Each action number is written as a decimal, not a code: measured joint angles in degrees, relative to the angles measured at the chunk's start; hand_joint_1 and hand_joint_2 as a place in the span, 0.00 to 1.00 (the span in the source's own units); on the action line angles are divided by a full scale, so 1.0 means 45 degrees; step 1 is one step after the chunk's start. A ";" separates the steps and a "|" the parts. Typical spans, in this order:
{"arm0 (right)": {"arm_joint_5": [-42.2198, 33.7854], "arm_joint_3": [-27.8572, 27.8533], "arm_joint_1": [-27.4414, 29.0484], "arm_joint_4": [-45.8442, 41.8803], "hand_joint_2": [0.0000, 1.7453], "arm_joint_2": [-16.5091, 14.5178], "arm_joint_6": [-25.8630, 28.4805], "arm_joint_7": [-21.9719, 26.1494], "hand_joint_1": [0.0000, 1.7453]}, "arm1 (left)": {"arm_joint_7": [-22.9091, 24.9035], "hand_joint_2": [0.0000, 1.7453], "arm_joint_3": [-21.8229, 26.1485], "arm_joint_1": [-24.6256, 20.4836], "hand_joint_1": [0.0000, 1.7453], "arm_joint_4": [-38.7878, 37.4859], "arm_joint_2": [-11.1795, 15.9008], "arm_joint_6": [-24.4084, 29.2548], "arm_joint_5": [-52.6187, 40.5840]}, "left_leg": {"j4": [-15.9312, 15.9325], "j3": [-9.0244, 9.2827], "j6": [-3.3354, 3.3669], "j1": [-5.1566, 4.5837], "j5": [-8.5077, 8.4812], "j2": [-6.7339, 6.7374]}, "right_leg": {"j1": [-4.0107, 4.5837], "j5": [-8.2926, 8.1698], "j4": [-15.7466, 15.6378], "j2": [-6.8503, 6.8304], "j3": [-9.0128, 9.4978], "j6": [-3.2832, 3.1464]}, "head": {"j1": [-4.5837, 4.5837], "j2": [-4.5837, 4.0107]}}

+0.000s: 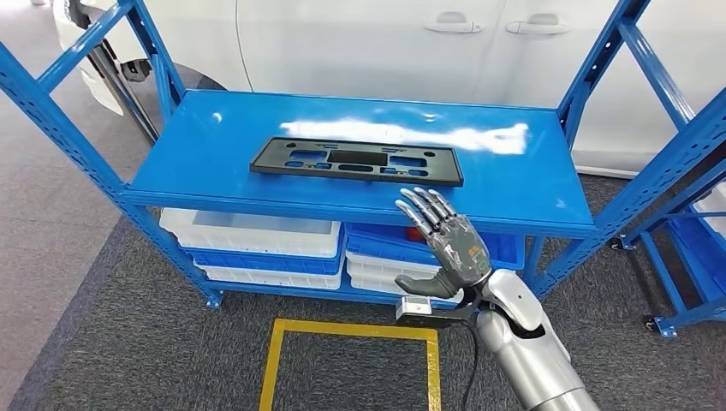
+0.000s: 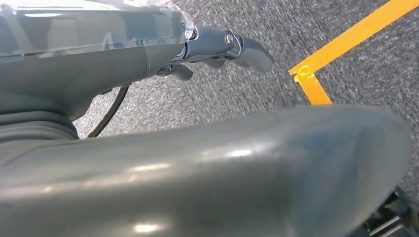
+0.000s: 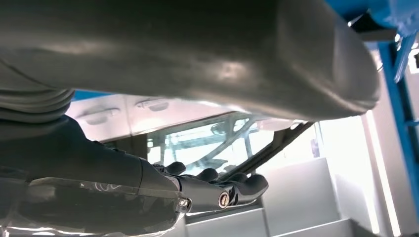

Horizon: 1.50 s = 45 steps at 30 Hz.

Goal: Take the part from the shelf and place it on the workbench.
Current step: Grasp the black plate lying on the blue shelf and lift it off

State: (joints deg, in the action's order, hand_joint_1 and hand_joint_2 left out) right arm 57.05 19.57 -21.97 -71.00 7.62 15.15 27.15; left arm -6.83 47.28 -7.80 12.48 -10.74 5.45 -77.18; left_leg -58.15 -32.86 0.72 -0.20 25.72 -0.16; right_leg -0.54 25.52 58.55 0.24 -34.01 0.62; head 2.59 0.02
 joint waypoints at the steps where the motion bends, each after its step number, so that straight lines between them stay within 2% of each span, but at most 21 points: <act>1: 0.0022 0.0338 -0.0292 0.0187 0.00 0.0021 -0.0005 -0.0093 0.00 | -0.0006 0.00 0.0000 -0.0009 0.00 0.0000 -0.0002 -0.0001 -0.0002 | -0.0006 -0.0016 -0.0060 0.0006 0.0014 0.0000 | -0.0025 -0.0028 -0.0034 -0.0003 -0.0002 -0.0067 | 0.0000 0.0000; 3: 0.0055 0.0928 -0.0913 0.0532 0.00 0.0045 -0.0019 -0.0264 0.00 | -0.0007 0.00 0.0000 -0.0039 0.00 0.0000 -0.0005 -0.0015 -0.0022 | -0.0468 -0.0219 -0.0197 0.0026 0.0338 -0.0005 | -0.0092 -0.0087 -0.0116 -0.0019 0.0021 -0.0219 | 0.0000 0.0000; 6: 0.0114 0.1598 -0.1589 0.0973 0.00 0.0045 -0.0047 -0.0395 0.00 | -0.0004 0.00 0.0000 -0.0069 0.00 0.0000 -0.0007 -0.0064 -0.0063 | -0.2795 -0.1307 -0.0374 0.0116 0.1444 -0.0005 | -0.0087 -0.0101 -0.0139 -0.0061 0.0026 -0.0326 | -0.0002 0.0000; 8: 0.0220 0.1923 -0.1783 0.1215 0.00 0.0043 -0.0066 -0.0465 0.00 | -0.0002 0.00 0.0000 -0.0060 0.00 0.0000 -0.0007 -0.0081 -0.0113 | -0.3626 -0.1755 -0.0434 0.0166 0.1539 -0.0004 | -0.0074 -0.0092 -0.0127 -0.0080 0.0030 -0.0330 | -0.0002 0.0000; 9: 0.0302 0.2074 -0.1875 0.1313 0.00 0.0040 -0.0074 -0.0524 0.00 | -0.0002 0.00 0.0000 -0.0063 0.00 0.0000 -0.0007 -0.0085 -0.0136 | -0.3286 -0.1628 -0.0441 0.0189 0.1215 -0.0003 | -0.0076 -0.0083 -0.0117 -0.0081 0.0037 -0.0321 | -0.0002 0.0000; 11: 0.0426 0.2352 -0.2132 0.1463 0.00 0.0026 -0.0116 -0.0692 0.00 | -0.0002 0.00 -0.0005 -0.0091 0.00 -0.0001 -0.0007 -0.0085 -0.0168 | -0.1609 -0.0880 -0.0411 0.0219 0.0316 0.0003 | -0.0079 -0.0047 -0.0085 -0.0069 0.0056 -0.0267 | -0.0002 0.0000; 13: 0.0480 0.2632 -0.2490 0.1621 0.00 0.0006 -0.0231 -0.0931 0.00 | -0.0002 0.00 -0.0025 -0.0138 0.00 -0.0004 -0.0016 -0.0089 -0.0192 | -0.0327 -0.0312 -0.0313 0.0194 -0.0094 -0.0007 | -0.0041 -0.0021 -0.0038 -0.0040 0.0018 -0.0149 | -0.0002 0.0000; 18: 0.0566 0.3061 -0.3141 0.1882 0.00 -0.0052 -0.0339 -0.1336 0.00 | -0.0002 0.00 -0.0109 -0.0181 0.00 -0.0005 -0.0053 -0.0118 -0.0303 | 0.0047 -0.0183 0.0100 0.0186 -0.0174 -0.0046 | -0.0055 0.0179 0.0252 -0.0040 -0.0149 0.0236 | -0.0002 0.0000; 22: 0.0633 0.3230 -0.3274 0.2043 0.00 -0.0061 -0.0369 -0.1449 0.00 | -0.0001 0.00 -0.0140 -0.0225 0.00 -0.0005 -0.0083 -0.0137 -0.0368 | 0.0106 -0.0115 0.0304 0.0155 -0.0086 -0.0048 | -0.0072 0.1336 0.3186 -0.0043 -0.1689 0.0349 | -0.0002 0.0000; 24: 0.0659 0.3314 -0.3272 0.2109 0.00 -0.0062 -0.0439 -0.1522 0.00 | 0.0004 0.00 -0.0147 -0.0217 0.00 -0.0005 -0.0090 -0.0147 -0.0391 | 0.0101 -0.0004 0.0322 0.0128 0.0039 -0.0074 | -0.0068 0.0965 0.3358 -0.0044 -0.1924 0.0322 | -0.0002 0.0000; 26: 0.0663 0.3378 -0.3320 0.2130 0.00 -0.0062 -0.0502 -0.1562 0.00 | 0.0006 0.00 -0.0157 -0.0212 0.00 -0.0005 -0.0108 -0.0147 -0.0393 | 0.0100 0.0219 0.0286 0.0104 0.0195 -0.0087 | -0.0040 -0.0056 0.1805 -0.0048 -0.1284 0.0199 | -0.0002 0.0000; 28: 0.0667 0.3419 -0.3429 0.2147 0.00 -0.0064 -0.0534 -0.1586 0.00 | 0.0001 0.00 -0.0164 -0.0235 0.00 -0.0017 -0.0141 -0.0142 -0.0396 | 0.0094 0.0364 0.0184 0.0056 0.0362 -0.0074 | 0.0045 -0.0512 0.0342 -0.0071 -0.0593 0.0045 | -0.0001 0.0000; 30: 0.0674 0.3446 -0.3520 0.2165 0.00 -0.0074 -0.0550 -0.1604 0.00 | -0.0005 0.00 -0.0171 -0.0283 0.00 -0.0029 -0.0160 -0.0136 -0.0412 | 0.0129 0.0422 0.0043 0.0039 0.0493 -0.0053 | 0.0129 -0.0321 -0.0078 -0.0073 -0.0357 -0.0072 | -0.0001 0.0000; 33: 0.0698 0.3473 -0.3585 0.2167 0.00 -0.0079 -0.0542 -0.1664 0.00 | -0.0009 0.00 -0.0222 -0.0333 0.00 -0.0023 -0.0159 -0.0129 -0.0430 | -0.0084 0.0526 -0.0150 0.0046 0.0698 -0.0021 | 0.0033 -0.0134 -0.0308 -0.0036 -0.0008 -0.0247 | 0.0000 0.0000; 35: 0.0720 0.3498 -0.3654 0.2189 0.00 -0.0093 -0.0548 -0.1713 0.00 | -0.0007 0.00 -0.0254 -0.0340 0.00 -0.0023 -0.0158 -0.0124 -0.0438 | -0.1397 -0.0136 -0.0257 0.0092 0.1092 -0.0015 | -0.0032 0.0059 -0.0436 -0.0051 0.0372 -0.0335 | 0.0002 0.0000; 37: 0.0733 0.3541 -0.3692 0.2256 0.00 -0.0104 -0.0588 -0.1732 0.00 | -0.0001 0.00 -0.0268 -0.0315 0.00 -0.0024 -0.0158 -0.0124 -0.0454 | -0.3178 -0.1374 -0.0351 0.0140 0.1471 -0.0014 | -0.0038 0.0340 -0.0448 -0.0058 0.0705 -0.0356 | 0.0005 0.0000; 38: 0.0737 0.3566 -0.3695 0.2301 0.00 -0.0109 -0.0620 -0.1732 0.00 | 0.0002 0.00 -0.0279 -0.0286 0.00 -0.0024 -0.0157 -0.0124 -0.0461 | -0.3649 -0.1875 -0.0376 0.0155 0.1362 -0.0014 | -0.0039 0.0501 -0.0446 -0.0052 0.0904 -0.0346 | 0.0004 0.0000; 39: 0.0741 0.3591 -0.3706 0.2354 0.00 -0.0119 -0.0658 -0.1731 0.00 | 0.0006 0.00 -0.0295 -0.0261 0.00 -0.0024 -0.0153 -0.0124 -0.0470 | -0.3611 -0.2158 -0.0379 0.0164 0.0937 -0.0014 | -0.0043 0.0683 -0.0443 -0.0039 0.1144 -0.0326 | 0.0004 0.0000; 42: 0.0742 0.3622 -0.3810 0.2527 0.00 -0.0187 -0.0723 -0.1730 0.00 | 0.0013 0.00 -0.0356 -0.0240 0.00 -0.0039 -0.0137 -0.0126 -0.0486 | -0.1404 -0.1858 -0.0271 0.0137 -0.1176 -0.0019 | -0.0033 0.1326 -0.0471 -0.0012 0.1928 -0.0195 | 0.0002 0.0000; 43: 0.0746 0.3637 -0.3862 0.2586 0.00 -0.0220 -0.0730 -0.1732 0.00 | 0.0015 0.00 -0.0369 -0.0239 0.00 -0.0055 -0.0136 -0.0128 -0.0489 | -0.0809 -0.1636 -0.0206 0.0110 -0.1472 -0.0023 | -0.0011 0.1486 -0.0496 0.0001 0.2094 -0.0119 | 0.0004 0.0001; 45: 0.0753 0.3674 -0.3955 0.2680 0.00 -0.0261 -0.0737 -0.1734 0.00 | 0.0018 0.00 -0.0390 -0.0263 0.00 -0.0086 -0.0137 -0.0131 -0.0501 | -0.0440 -0.1372 -0.0056 0.0047 -0.1197 -0.0040 | 0.0015 0.1629 -0.0570 0.0013 0.2223 0.0053 | 0.0002 0.0001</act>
State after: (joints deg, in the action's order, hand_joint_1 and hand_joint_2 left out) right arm 60.44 36.11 -39.77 -58.94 6.45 11.83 19.34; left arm -6.75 45.52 -8.98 12.09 -11.36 4.86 -79.43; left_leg -60.12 -39.03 0.46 0.02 20.33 -0.34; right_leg -0.47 32.85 55.99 0.29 -24.01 0.86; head 2.60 0.03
